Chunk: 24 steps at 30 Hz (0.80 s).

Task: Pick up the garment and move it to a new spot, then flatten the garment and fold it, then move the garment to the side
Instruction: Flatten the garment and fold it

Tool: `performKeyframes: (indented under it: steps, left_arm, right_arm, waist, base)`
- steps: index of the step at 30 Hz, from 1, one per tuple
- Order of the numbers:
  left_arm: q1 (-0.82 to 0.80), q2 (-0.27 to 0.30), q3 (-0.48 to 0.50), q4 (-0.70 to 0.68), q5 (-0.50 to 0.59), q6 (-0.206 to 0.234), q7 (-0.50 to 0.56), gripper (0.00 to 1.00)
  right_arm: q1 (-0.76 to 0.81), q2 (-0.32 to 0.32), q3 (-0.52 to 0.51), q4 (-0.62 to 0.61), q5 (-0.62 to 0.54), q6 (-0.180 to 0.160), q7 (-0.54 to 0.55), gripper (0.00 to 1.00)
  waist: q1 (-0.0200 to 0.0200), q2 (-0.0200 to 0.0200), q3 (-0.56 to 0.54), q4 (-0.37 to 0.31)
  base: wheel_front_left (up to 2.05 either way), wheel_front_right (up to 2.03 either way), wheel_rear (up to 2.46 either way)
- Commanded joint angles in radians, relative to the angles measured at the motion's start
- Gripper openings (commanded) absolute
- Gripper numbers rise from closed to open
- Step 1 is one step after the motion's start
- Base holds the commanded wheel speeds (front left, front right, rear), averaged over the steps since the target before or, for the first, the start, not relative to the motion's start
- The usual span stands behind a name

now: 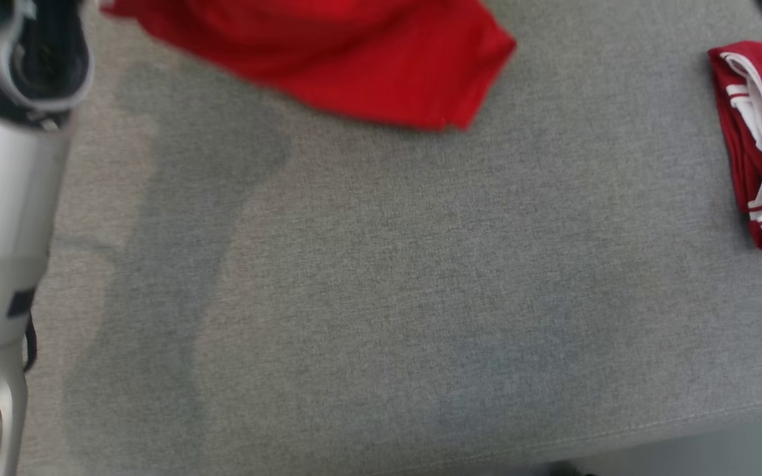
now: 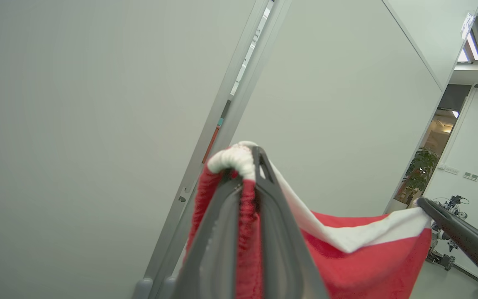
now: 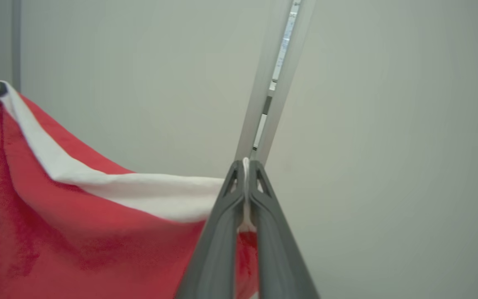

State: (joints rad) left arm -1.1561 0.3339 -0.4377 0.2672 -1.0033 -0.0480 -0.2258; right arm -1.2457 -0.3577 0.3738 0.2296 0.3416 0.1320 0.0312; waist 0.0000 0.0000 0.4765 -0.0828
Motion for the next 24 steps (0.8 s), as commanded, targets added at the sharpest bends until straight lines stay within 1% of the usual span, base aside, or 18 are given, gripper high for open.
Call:
performKeyframes:
  steps: [1, 4, 5, 8, 10, 11, 14, 15, 16, 20, 24]
  left_arm:
    - [-0.059, -0.004, 0.016, 0.031, 0.045, -0.016, -0.022, 0.00]
    - [-0.141, -0.020, 0.060, 0.058, 0.126, -0.029, -0.039, 0.00]
    - [-0.167, -0.036, 0.107, 0.038, 0.152, -0.035, -0.040, 0.00]
    - [-0.158, -0.080, 0.185, -0.011, 0.239, -0.059, -0.038, 0.00]
    - [-0.120, -0.109, 0.210, -0.039, 0.279, -0.073, -0.038, 0.00]
    - [-0.095, -0.119, 0.217, -0.039, 0.294, -0.077, -0.037, 0.00]
    - [-0.025, -0.140, 0.216, -0.043, 0.308, -0.082, -0.038, 0.00]
    - [0.016, -0.136, 0.180, -0.042, 0.312, -0.083, -0.038, 0.00]
    - [0.051, -0.135, 0.166, -0.048, 0.308, -0.083, -0.038, 0.00]
    - [0.196, -0.095, 0.109, -0.055, 0.281, -0.083, -0.038, 0.00]
    - [0.351, -0.049, 0.054, -0.065, 0.264, -0.083, -0.038, 0.00]
  right_arm:
    - [-0.076, 0.026, -0.010, 0.055, -0.036, -0.002, -0.069, 0.00]
    - [-0.197, 0.063, -0.039, 0.135, -0.120, -0.002, -0.196, 0.00]
    - [-0.229, 0.078, -0.052, 0.153, -0.147, -0.002, -0.231, 0.00]
    - [-0.272, 0.089, -0.055, 0.179, -0.205, -0.002, -0.273, 0.00]
    - [-0.267, 0.069, -0.045, 0.182, -0.232, -0.002, -0.285, 0.00]
    - [-0.243, 0.055, -0.025, 0.186, -0.249, -0.002, -0.288, 0.00]
    - [-0.163, 0.015, 0.020, 0.182, -0.246, -0.002, -0.293, 0.00]
    - [-0.116, 0.002, 0.035, 0.175, -0.227, -0.002, -0.295, 0.00]
    - [-0.073, -0.015, 0.047, 0.169, -0.222, -0.002, -0.295, 0.00]
    - [0.123, -0.079, 0.077, 0.115, -0.166, -0.002, -0.297, 0.00]
    - [0.332, -0.134, 0.092, 0.031, -0.125, -0.002, -0.275, 0.00]
  waist:
    - [0.0000, 0.0000, 0.099, -0.040]
    - [0.0000, 0.0000, 0.107, -0.048]
    - [0.0000, 0.0000, 0.114, -0.050]
    - [0.0000, 0.0000, 0.129, -0.049]
    - [0.0000, 0.0000, 0.141, -0.043]
    - [0.0000, 0.0000, 0.145, -0.040]
    - [0.0000, 0.0000, 0.162, -0.033]
    - [0.0000, 0.0000, 0.165, -0.029]
    - [0.0000, 0.0000, 0.165, -0.025]
    - [0.0000, 0.0000, 0.146, -0.019]
    - [0.0000, 0.0000, 0.082, -0.025]
  base:
    - [0.00, 0.00, 0.00]
    - [0.00, 0.00, 0.00]
    - [0.00, 0.00, 0.00]
    - [0.00, 0.00, 0.00]
    - [0.00, 0.00, 0.00]
    - [0.00, 0.00, 0.00]
    - [0.00, 0.00, 0.00]
    - [0.00, 0.00, 0.00]
    - [0.00, 0.00, 0.00]
    - [0.00, 0.00, 0.00]
    - [0.00, 0.00, 0.00]
